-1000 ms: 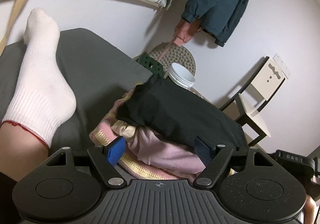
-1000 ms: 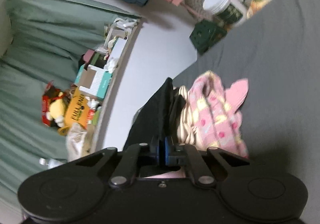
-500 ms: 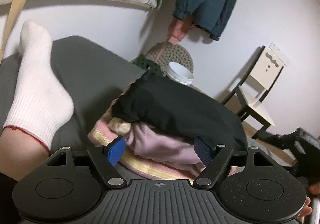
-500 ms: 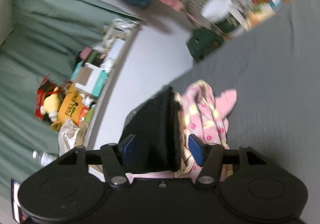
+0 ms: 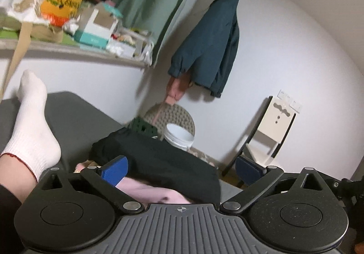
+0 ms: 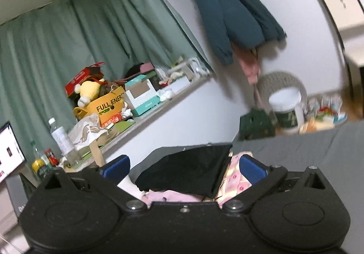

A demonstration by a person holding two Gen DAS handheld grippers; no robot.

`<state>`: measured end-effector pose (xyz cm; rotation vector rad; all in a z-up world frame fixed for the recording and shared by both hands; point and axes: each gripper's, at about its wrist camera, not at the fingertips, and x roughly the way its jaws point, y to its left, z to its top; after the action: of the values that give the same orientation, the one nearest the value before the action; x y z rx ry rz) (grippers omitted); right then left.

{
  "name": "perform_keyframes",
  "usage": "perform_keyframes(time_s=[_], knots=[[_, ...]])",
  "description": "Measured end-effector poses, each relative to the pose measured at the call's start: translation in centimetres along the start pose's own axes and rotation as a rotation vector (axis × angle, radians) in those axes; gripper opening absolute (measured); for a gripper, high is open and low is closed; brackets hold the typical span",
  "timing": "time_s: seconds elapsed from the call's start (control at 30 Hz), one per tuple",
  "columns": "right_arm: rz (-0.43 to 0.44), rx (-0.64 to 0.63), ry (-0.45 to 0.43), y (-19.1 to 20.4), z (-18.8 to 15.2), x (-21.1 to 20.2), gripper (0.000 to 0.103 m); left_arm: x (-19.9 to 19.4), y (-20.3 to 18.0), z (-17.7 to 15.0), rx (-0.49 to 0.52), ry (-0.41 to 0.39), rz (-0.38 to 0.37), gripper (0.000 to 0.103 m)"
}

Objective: Fold clothes
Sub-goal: 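Open both grippers and release the garment on the stack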

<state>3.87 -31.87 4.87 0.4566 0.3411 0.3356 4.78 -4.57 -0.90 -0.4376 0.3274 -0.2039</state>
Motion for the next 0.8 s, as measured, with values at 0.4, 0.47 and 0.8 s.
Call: perform_keyframes(time_s=[0.4,0.47,0.8], knots=[[-0.300,-0.047,0.045,2.5,-0.2,-1.6,0.103,-0.8,-2.2,-3.1,-0.041,0.110,0.330,0.102],[-0.384,-0.071,0.053,3.1,-0.5,-1.3,0.103,-0.5,-2.5,-3.5,-0.054,0.122,0.378,0.102],[-0.544,-0.145,-0.003,7.2,-2.1,-1.6,0.103,-0.2,-1.2,-1.4,-0.178,0.165,0.464,0.102]])
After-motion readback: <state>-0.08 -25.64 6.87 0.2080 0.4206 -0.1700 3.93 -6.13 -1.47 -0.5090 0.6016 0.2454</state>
